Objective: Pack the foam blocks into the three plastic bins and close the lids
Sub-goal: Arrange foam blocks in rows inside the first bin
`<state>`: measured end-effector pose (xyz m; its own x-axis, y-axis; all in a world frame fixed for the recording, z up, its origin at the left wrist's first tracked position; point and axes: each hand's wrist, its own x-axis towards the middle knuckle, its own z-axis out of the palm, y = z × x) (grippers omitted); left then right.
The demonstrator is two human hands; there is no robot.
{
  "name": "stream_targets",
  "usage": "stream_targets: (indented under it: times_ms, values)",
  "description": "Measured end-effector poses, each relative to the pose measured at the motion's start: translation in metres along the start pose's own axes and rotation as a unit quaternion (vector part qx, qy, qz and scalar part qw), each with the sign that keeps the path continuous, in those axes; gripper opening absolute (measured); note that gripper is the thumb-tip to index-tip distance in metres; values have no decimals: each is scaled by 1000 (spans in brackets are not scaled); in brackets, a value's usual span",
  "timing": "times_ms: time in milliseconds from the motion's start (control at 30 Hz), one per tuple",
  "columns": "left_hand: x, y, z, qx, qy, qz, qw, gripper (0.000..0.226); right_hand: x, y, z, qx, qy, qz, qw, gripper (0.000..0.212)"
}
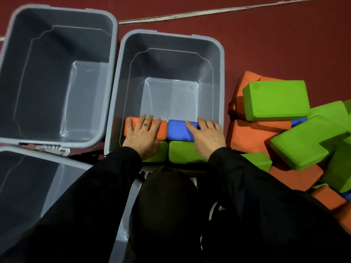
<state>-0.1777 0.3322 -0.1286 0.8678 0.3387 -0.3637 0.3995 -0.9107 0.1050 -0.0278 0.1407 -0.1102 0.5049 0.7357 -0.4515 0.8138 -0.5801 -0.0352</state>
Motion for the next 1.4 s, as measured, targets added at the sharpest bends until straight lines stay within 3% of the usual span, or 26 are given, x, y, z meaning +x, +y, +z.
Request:
stream_targets:
  times_ms: [200,433,667,833,1067,1400]
  values:
    - [5,12,-3,-12,-13,12,1000,75,5,0,-7,67,-72,28,995,72]
    - [8,24,-22,-38,-5,21,999,67,-9,-2,-18,104,-7,7,995,47]
    - [6,33,-44,-52,-36,41,997,63,-21,3,-34,137,-9,-8,991,41]
    - [7,51,-80,-40,-44,67,996,50,-42,23,-66,140,31,-5,990,36]
    - [3,125,-160,-2,-34,98,995,49,-99,75,-117,130,116,44,984,30]
    - [-11,285,-193,29,11,242,970,41,-231,187,-114,144,175,170,959,28]
